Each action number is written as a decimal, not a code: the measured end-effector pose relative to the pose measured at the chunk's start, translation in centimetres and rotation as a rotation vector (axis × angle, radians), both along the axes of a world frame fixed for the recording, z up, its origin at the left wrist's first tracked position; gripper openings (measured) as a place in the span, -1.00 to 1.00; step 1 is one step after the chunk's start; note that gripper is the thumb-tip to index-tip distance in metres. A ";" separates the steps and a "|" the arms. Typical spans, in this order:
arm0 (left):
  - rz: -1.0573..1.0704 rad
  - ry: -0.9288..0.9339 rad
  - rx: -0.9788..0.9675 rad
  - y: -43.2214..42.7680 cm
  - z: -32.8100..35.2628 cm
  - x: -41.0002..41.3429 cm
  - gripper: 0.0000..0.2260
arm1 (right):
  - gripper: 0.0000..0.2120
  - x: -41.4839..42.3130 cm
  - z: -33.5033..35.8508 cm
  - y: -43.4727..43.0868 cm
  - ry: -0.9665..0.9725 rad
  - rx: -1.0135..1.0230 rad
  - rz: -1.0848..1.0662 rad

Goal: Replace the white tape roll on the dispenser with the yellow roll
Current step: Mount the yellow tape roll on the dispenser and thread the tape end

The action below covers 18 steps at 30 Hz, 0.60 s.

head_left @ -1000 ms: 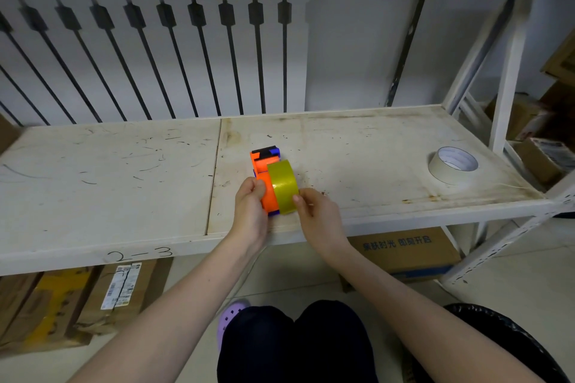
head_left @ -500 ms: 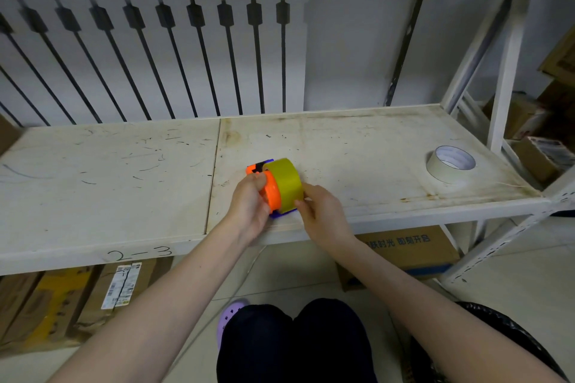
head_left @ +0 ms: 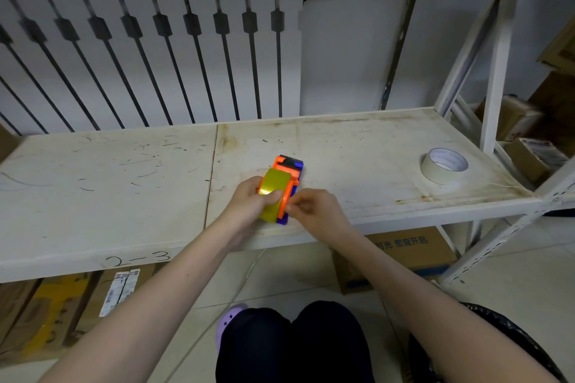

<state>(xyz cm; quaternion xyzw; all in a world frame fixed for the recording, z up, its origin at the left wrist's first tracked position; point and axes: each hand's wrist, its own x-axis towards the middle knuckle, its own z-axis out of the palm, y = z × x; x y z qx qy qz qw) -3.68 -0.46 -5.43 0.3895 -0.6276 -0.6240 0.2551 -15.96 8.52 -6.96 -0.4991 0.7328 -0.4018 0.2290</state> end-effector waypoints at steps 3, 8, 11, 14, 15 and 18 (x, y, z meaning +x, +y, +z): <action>-0.177 0.026 -0.023 -0.3 -0.1 1.3 -0.88 | -0.87 -1.8 0.5 -0.3 -0.027 -0.096 -0.198; -0.354 0.008 -0.086 0.1 -0.2 1.7 -0.74 | -0.63 -2.2 1.3 -2.5 -0.095 0.122 -0.133; -0.370 -0.012 -0.117 0.3 -0.1 1.5 -0.77 | -0.58 -2.3 0.9 -3.2 -0.202 0.155 -0.156; -0.399 -0.016 -0.112 0.3 0.0 1.6 -0.78 | -0.61 -2.4 0.5 -2.7 -0.220 0.064 -0.209; -0.409 -0.021 -0.116 0.3 0.0 1.6 -0.78 | -0.60 -2.4 0.4 -2.5 -0.190 0.034 -0.223; -0.417 -0.038 -0.122 0.2 0.1 1.6 -0.77 | -0.67 -2.4 0.6 -2.3 -0.104 -0.027 -0.264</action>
